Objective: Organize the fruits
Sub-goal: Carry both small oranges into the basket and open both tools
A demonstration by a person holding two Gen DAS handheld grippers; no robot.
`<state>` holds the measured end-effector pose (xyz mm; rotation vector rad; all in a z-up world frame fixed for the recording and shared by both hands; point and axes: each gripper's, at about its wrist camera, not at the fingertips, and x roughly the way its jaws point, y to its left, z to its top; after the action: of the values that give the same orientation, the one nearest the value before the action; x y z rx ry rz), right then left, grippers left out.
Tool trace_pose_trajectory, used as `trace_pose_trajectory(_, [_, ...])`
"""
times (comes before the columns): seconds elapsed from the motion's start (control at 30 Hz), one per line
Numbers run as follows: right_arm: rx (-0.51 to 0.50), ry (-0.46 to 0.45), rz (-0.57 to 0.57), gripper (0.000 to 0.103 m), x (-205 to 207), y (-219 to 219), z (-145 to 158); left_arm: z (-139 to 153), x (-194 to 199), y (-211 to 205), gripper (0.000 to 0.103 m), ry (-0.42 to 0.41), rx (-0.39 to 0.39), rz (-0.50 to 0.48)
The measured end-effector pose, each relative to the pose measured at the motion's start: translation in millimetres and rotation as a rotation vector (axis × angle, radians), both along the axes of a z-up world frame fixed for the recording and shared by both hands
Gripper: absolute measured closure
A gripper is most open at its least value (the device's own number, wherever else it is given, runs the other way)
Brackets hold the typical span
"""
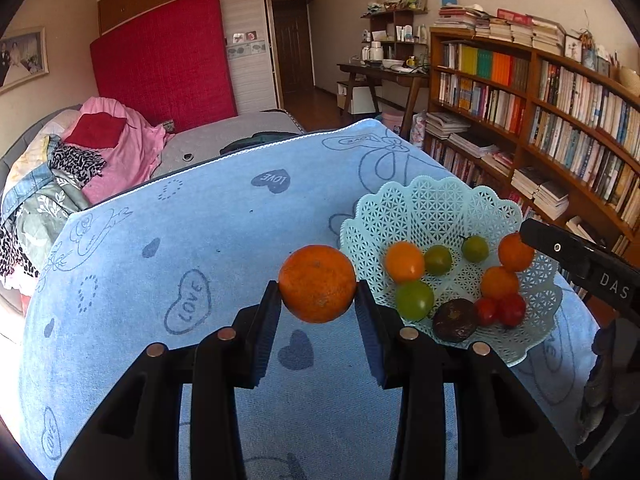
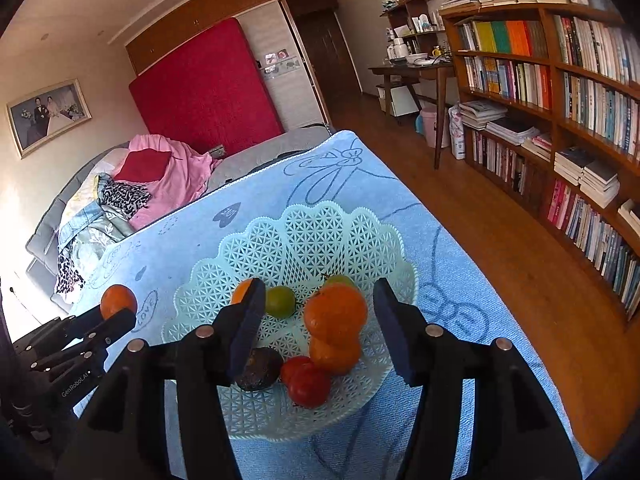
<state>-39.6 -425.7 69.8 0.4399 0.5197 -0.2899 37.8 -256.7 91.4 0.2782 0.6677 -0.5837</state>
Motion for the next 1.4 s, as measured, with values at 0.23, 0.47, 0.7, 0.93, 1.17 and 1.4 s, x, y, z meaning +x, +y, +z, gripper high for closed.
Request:
trace_pose_trajectory(0.23, [0.025,-0.047,-0.05,0.045,-21,-13,6,-1,-3,-31,0.064,0.075,-0.026,-0.107])
trace_pose_trajectory(0.47, [0.07,-0.071,-0.103,0.045,-35,-30,3,-8,-9,-62,0.064,0.103,-0.009,-0.172])
trace_pose_trajectory(0.7, [0.078,-0.074,-0.119,0.041,-39,-36,2,-13,-13,-84,0.064,0.114,0.004,-0.207])
trace_pose_trajectory(0.93, [0.091,-0.075,-0.123,0.036,-41,-37,2,-11,-11,-83,0.029,0.086,-0.008,-0.178])
trace_pose_trajectory(1.17, [0.096,-0.077,-0.116,0.026,-40,-32,7,-9,-7,-65,0.025,0.048,0.009,-0.082])
trace_pose_trajectory(1.4, [0.054,-0.034,-0.077,0.007,-38,-21,13,0,-20,-47,0.014,-0.031,0.039,0.024])
